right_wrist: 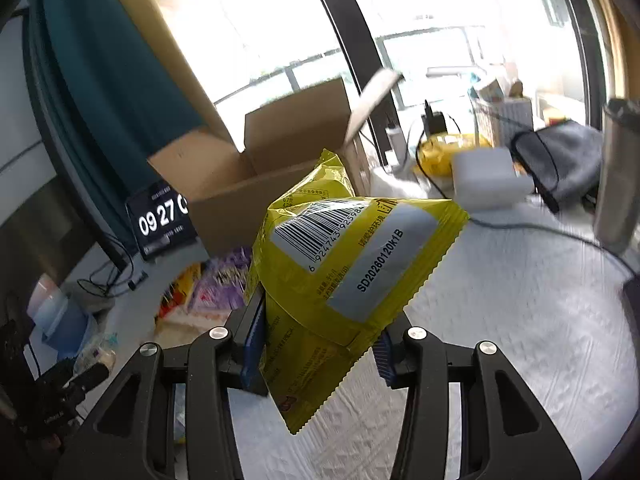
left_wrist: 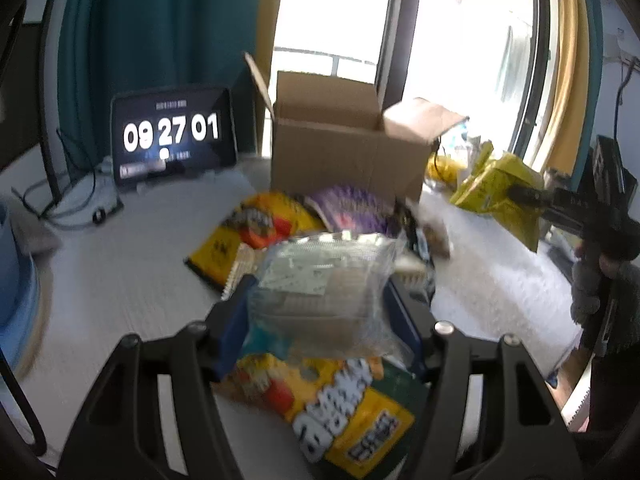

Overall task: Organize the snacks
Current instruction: 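Lift both held bags and carry them over the cardboard box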

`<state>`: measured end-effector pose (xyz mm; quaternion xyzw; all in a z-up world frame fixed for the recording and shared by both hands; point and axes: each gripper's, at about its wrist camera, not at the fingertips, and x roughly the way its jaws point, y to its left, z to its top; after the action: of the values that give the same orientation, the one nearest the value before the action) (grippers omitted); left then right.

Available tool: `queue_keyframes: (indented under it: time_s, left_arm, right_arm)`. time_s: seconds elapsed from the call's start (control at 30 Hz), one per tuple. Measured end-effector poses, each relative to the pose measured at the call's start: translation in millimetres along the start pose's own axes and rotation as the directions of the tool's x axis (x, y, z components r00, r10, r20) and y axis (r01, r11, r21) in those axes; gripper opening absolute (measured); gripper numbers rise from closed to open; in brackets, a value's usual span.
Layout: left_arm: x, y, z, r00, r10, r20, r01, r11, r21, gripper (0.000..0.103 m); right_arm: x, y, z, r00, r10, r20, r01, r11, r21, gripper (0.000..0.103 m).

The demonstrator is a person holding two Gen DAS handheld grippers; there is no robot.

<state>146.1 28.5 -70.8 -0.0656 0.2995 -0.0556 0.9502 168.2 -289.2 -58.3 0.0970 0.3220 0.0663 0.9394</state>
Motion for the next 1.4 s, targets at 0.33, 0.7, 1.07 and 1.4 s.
queue_keyframes:
  time_s: [0.33,0.7,1.07,1.4]
  left_arm:
    - [17,3,57,0.997,-0.009,0.082,0.006,0.999,0.037,0.065]
    - [52,-2,109,0.992,-0.027,0.121,0.016,0.996,0.088,0.065]
    - [87,-1,159,0.986,-0.030,0.163,0.007,0.990,0.143,0.065]
    - [143,8,204,0.988,-0.031,0.152,0.011,0.992,0.126,0.067]
  right_arm:
    - [4,8,41,0.997,0.021,0.072,-0.018,0.999,-0.040,0.048]
    - [26,12,74,0.993,0.049,0.103,-0.040,0.996,-0.083,0.048]
    - [54,15,106,0.991,0.060,0.122,-0.047,0.993,-0.107,0.048]
    - [91,25,141,0.987,0.082,0.137,-0.061,0.987,-0.148,0.049]
